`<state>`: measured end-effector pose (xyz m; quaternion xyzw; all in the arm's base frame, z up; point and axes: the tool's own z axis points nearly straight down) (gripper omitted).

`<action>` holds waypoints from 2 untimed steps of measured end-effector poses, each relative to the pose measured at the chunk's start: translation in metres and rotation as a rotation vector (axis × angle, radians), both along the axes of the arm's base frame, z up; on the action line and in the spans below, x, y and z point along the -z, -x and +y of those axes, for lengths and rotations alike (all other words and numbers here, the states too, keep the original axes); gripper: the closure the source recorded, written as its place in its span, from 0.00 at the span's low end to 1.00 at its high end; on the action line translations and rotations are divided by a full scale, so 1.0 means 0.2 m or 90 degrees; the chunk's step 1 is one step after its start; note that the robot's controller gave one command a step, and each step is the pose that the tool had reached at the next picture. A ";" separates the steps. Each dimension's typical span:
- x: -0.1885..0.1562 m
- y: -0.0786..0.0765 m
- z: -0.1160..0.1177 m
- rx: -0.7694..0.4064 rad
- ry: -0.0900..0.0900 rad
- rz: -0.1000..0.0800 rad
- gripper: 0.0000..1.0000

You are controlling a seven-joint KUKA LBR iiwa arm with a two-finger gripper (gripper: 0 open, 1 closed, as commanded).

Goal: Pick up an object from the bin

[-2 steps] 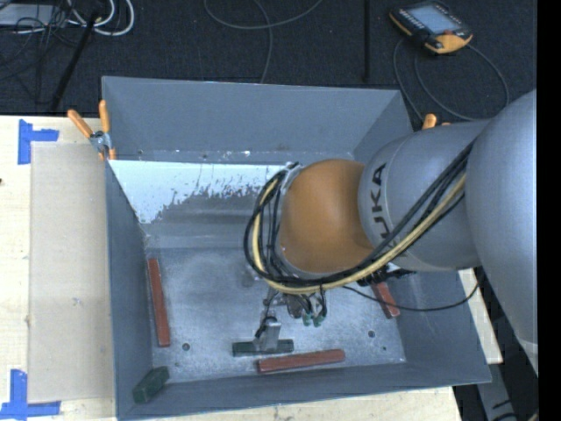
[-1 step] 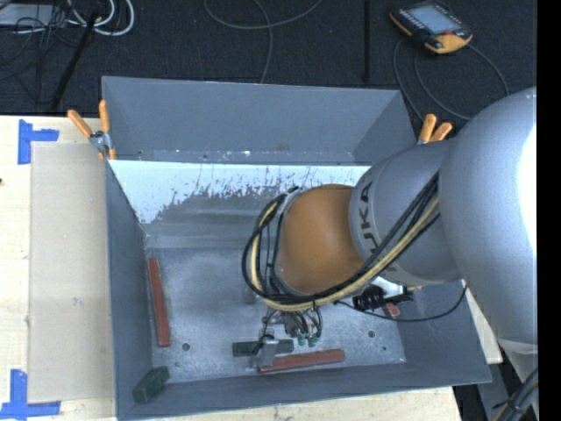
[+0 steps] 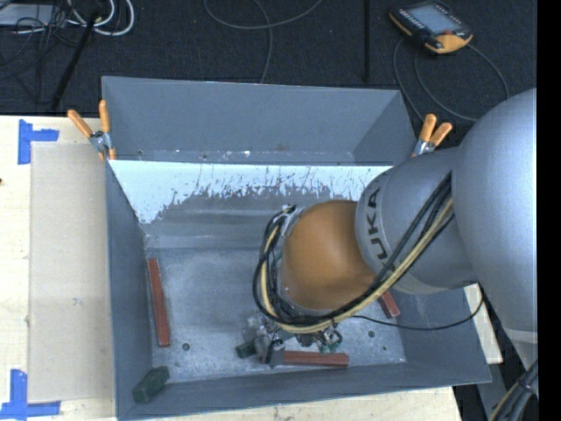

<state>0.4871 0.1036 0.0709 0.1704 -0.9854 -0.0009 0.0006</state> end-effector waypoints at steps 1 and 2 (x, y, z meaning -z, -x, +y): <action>0.00 0.00 0.00 0.001 0.000 0.000 1.00; -0.94 -0.27 0.08 0.012 -0.001 -0.007 1.00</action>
Offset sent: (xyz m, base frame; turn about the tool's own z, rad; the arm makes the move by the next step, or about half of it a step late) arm 0.0513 0.0137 0.1829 0.0161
